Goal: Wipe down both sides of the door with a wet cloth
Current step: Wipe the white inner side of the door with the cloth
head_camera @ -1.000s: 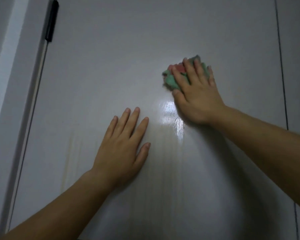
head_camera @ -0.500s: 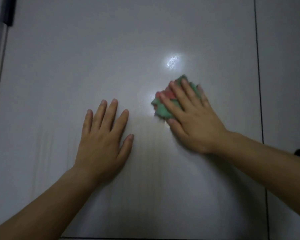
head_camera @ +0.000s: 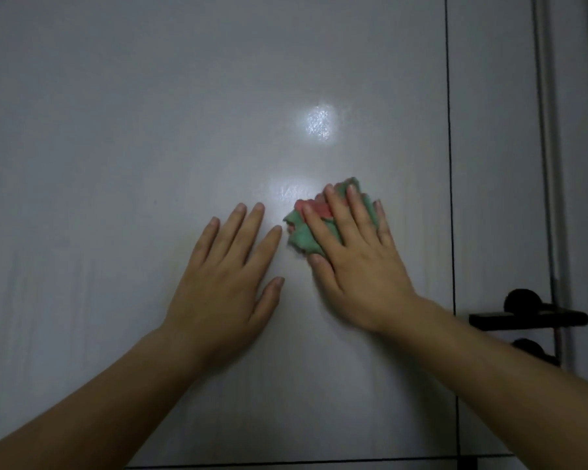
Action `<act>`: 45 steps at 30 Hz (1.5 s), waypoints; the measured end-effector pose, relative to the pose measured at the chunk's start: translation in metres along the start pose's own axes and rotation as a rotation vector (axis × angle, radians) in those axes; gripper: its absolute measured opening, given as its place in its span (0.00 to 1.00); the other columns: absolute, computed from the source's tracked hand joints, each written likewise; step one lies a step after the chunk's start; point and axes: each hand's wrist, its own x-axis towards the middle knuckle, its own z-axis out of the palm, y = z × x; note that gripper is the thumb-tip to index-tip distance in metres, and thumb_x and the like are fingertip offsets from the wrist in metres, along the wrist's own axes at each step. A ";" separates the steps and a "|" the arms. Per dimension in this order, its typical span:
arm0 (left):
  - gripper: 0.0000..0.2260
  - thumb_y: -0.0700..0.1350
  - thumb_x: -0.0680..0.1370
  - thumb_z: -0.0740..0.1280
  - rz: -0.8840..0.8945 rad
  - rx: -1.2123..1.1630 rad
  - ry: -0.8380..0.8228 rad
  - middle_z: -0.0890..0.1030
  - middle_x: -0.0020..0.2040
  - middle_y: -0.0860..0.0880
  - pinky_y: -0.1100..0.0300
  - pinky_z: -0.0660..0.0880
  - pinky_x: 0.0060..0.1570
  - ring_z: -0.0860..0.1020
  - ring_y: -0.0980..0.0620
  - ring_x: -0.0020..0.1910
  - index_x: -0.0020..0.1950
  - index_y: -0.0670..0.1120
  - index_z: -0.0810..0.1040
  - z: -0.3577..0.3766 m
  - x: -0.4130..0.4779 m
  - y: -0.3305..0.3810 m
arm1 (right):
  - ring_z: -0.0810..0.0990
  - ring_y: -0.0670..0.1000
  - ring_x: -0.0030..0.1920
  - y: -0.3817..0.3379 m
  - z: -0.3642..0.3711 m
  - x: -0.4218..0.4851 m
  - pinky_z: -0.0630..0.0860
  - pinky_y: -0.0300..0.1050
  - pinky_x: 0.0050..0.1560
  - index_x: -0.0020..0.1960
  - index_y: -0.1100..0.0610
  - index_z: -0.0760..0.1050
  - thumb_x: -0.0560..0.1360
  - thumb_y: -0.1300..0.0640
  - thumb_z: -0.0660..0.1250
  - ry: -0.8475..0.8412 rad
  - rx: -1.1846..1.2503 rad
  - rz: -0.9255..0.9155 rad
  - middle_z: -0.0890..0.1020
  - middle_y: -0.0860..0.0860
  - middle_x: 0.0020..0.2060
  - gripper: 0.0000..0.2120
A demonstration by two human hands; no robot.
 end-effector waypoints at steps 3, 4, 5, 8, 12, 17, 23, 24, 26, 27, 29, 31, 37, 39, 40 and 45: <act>0.29 0.57 0.83 0.53 -0.009 0.012 0.001 0.59 0.83 0.41 0.40 0.54 0.81 0.56 0.40 0.83 0.81 0.44 0.66 0.001 -0.001 0.001 | 0.37 0.55 0.82 0.037 -0.011 0.017 0.36 0.61 0.80 0.83 0.42 0.42 0.83 0.41 0.45 0.020 0.011 0.075 0.44 0.51 0.83 0.30; 0.29 0.57 0.83 0.52 -0.017 0.009 -0.001 0.59 0.83 0.41 0.40 0.53 0.81 0.56 0.40 0.83 0.81 0.44 0.66 0.001 0.000 0.002 | 0.37 0.56 0.82 0.050 -0.018 0.029 0.37 0.62 0.80 0.83 0.42 0.41 0.83 0.42 0.45 0.042 0.039 0.177 0.43 0.52 0.83 0.30; 0.29 0.57 0.83 0.52 -0.027 0.007 -0.003 0.59 0.83 0.40 0.40 0.53 0.81 0.55 0.40 0.83 0.81 0.44 0.66 0.001 0.001 0.004 | 0.36 0.56 0.82 0.061 -0.024 0.038 0.37 0.63 0.80 0.83 0.43 0.41 0.84 0.42 0.45 0.055 0.082 0.279 0.42 0.52 0.83 0.30; 0.30 0.58 0.83 0.52 -0.056 0.006 -0.008 0.60 0.83 0.39 0.37 0.54 0.80 0.56 0.39 0.83 0.80 0.43 0.66 0.001 0.002 0.011 | 0.33 0.58 0.81 0.053 -0.024 0.035 0.36 0.63 0.79 0.83 0.46 0.39 0.85 0.44 0.47 0.076 0.134 0.415 0.39 0.53 0.83 0.30; 0.30 0.58 0.82 0.53 -0.093 -0.014 -0.009 0.62 0.82 0.37 0.35 0.55 0.79 0.58 0.35 0.82 0.79 0.41 0.69 -0.001 0.004 0.017 | 0.30 0.56 0.80 0.004 -0.005 -0.009 0.31 0.60 0.79 0.82 0.44 0.33 0.84 0.43 0.44 0.028 0.107 0.370 0.35 0.52 0.82 0.31; 0.30 0.57 0.81 0.53 -0.108 -0.016 0.003 0.63 0.80 0.35 0.34 0.53 0.79 0.59 0.34 0.81 0.76 0.39 0.71 -0.002 0.006 0.024 | 0.31 0.58 0.80 0.049 -0.024 0.024 0.30 0.60 0.78 0.82 0.47 0.34 0.86 0.44 0.45 0.066 0.209 0.689 0.34 0.55 0.81 0.30; 0.30 0.56 0.82 0.54 0.034 -0.058 0.007 0.61 0.82 0.38 0.38 0.56 0.79 0.58 0.38 0.82 0.80 0.41 0.68 0.001 0.021 0.050 | 0.29 0.60 0.80 0.047 -0.022 0.009 0.29 0.61 0.77 0.82 0.49 0.33 0.85 0.44 0.45 0.087 0.305 0.925 0.32 0.57 0.81 0.32; 0.30 0.56 0.81 0.54 0.058 -0.058 0.012 0.62 0.82 0.37 0.38 0.57 0.79 0.59 0.38 0.82 0.79 0.42 0.69 0.004 0.022 0.058 | 0.28 0.59 0.79 0.040 -0.018 0.001 0.28 0.61 0.77 0.82 0.49 0.32 0.85 0.44 0.45 0.084 0.304 0.887 0.32 0.57 0.80 0.32; 0.30 0.56 0.81 0.54 0.100 -0.054 0.015 0.63 0.81 0.37 0.39 0.59 0.78 0.61 0.37 0.81 0.79 0.42 0.70 0.009 0.021 0.072 | 0.28 0.59 0.79 0.046 -0.016 -0.005 0.27 0.60 0.76 0.82 0.48 0.32 0.85 0.44 0.44 0.070 0.290 0.864 0.32 0.57 0.80 0.32; 0.30 0.56 0.81 0.54 0.113 -0.049 0.011 0.62 0.81 0.38 0.38 0.59 0.78 0.61 0.38 0.81 0.79 0.42 0.70 0.012 0.020 0.076 | 0.29 0.59 0.79 0.058 -0.021 -0.001 0.27 0.60 0.76 0.82 0.49 0.32 0.85 0.44 0.44 0.062 0.290 0.898 0.32 0.57 0.81 0.31; 0.29 0.56 0.82 0.54 0.123 -0.048 0.003 0.61 0.82 0.38 0.38 0.60 0.78 0.60 0.38 0.82 0.79 0.43 0.69 0.018 0.017 0.081 | 0.30 0.60 0.80 0.084 -0.035 0.010 0.29 0.60 0.77 0.82 0.49 0.33 0.86 0.44 0.43 0.045 0.318 1.013 0.33 0.58 0.81 0.31; 0.29 0.56 0.82 0.54 0.124 -0.048 0.009 0.60 0.83 0.39 0.39 0.59 0.79 0.58 0.39 0.82 0.80 0.43 0.68 0.021 0.017 0.080 | 0.30 0.60 0.80 0.096 -0.042 0.019 0.29 0.61 0.77 0.82 0.50 0.33 0.85 0.43 0.42 0.039 0.364 1.101 0.33 0.58 0.81 0.31; 0.30 0.56 0.81 0.55 0.149 -0.056 0.022 0.60 0.83 0.39 0.41 0.58 0.79 0.59 0.40 0.82 0.80 0.43 0.68 0.019 0.016 0.076 | 0.26 0.59 0.79 0.023 -0.015 -0.005 0.26 0.60 0.75 0.82 0.49 0.33 0.84 0.42 0.46 0.041 0.391 0.933 0.31 0.57 0.80 0.34; 0.30 0.56 0.81 0.55 0.135 -0.035 0.028 0.61 0.82 0.39 0.40 0.58 0.79 0.60 0.40 0.82 0.79 0.42 0.69 0.018 0.012 0.070 | 0.26 0.59 0.78 0.025 -0.015 -0.003 0.25 0.60 0.75 0.82 0.49 0.32 0.84 0.42 0.46 0.036 0.377 0.929 0.30 0.57 0.80 0.34; 0.30 0.56 0.81 0.56 0.122 -0.023 0.034 0.61 0.82 0.39 0.39 0.58 0.79 0.60 0.39 0.82 0.79 0.42 0.69 0.018 0.010 0.065 | 0.26 0.59 0.78 0.032 -0.019 0.004 0.25 0.60 0.74 0.82 0.50 0.32 0.85 0.41 0.45 0.039 0.377 0.961 0.30 0.57 0.80 0.33; 0.29 0.54 0.81 0.55 0.126 -0.015 0.038 0.60 0.83 0.39 0.36 0.59 0.78 0.58 0.38 0.82 0.80 0.42 0.67 0.021 0.002 0.054 | 0.29 0.59 0.80 0.018 -0.008 0.003 0.29 0.61 0.77 0.83 0.50 0.35 0.85 0.43 0.45 0.178 0.340 0.922 0.33 0.58 0.81 0.32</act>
